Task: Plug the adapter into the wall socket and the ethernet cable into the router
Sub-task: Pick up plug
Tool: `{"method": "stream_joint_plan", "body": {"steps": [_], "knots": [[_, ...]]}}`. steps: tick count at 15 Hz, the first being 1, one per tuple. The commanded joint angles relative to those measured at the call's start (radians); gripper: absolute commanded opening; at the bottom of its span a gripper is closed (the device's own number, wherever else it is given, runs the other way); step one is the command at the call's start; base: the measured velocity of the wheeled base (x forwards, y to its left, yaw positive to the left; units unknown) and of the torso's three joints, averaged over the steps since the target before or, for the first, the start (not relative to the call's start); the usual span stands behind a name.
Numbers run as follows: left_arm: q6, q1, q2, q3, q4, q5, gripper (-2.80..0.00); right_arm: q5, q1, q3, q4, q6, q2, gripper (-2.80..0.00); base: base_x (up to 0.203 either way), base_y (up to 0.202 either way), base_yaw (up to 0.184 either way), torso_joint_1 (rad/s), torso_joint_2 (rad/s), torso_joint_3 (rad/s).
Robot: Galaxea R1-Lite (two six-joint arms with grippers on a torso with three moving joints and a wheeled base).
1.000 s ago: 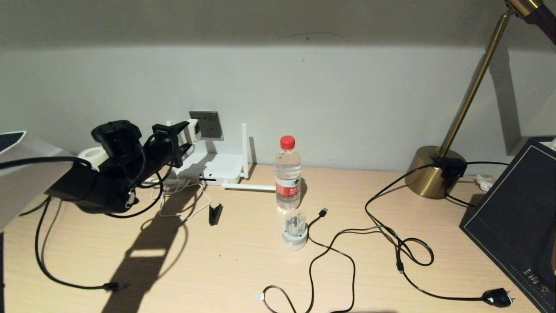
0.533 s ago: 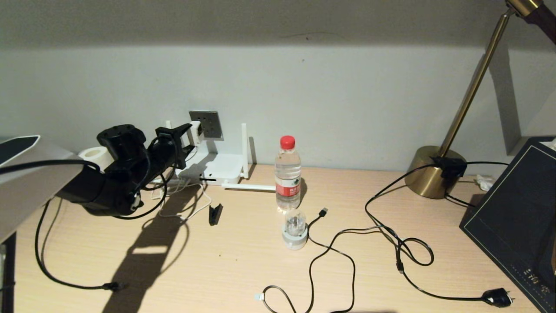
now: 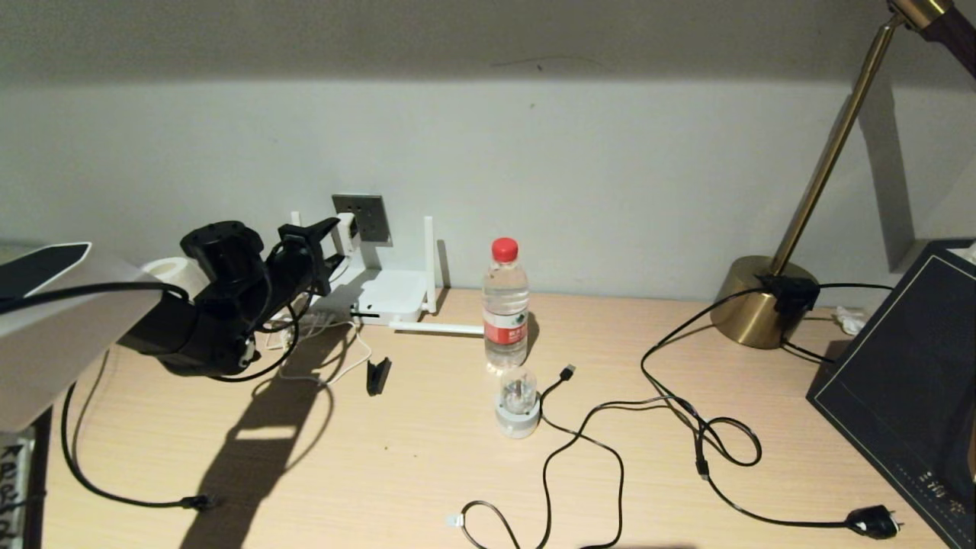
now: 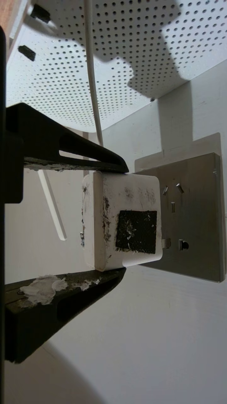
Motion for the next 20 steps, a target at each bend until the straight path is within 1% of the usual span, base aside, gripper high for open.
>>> {"method": "stream_joint_plan", "body": {"steps": [1, 3, 6, 20], "knots": [[-0.007, 0.0, 0.012, -0.004, -0.018, -0.002, -2.8, 0.0, 0.0, 0.011, -0.001, 0.0, 0.0, -2.8, 0.0, 0.0, 0.0, 0.0, 0.0, 0.0], [-0.007, -0.001, 0.021, -0.006, -0.044, -0.003, -2.8, 0.0, 0.0, 0.011, -0.001, 0.0, 0.0, -2.8, 0.0, 0.0, 0.0, 0.0, 0.0, 0.0], [-0.007, -0.002, 0.022, -0.006, -0.046, -0.015, -2.8, 0.0, 0.0, 0.011, -0.001, 0.0, 0.0, -2.8, 0.0, 0.0, 0.0, 0.0, 0.0, 0.0], [-0.007, -0.002, 0.033, -0.009, -0.053, -0.016, -2.8, 0.0, 0.0, 0.011, -0.001, 0.0, 0.0, -2.8, 0.0, 0.0, 0.0, 0.0, 0.0, 0.0]]}}
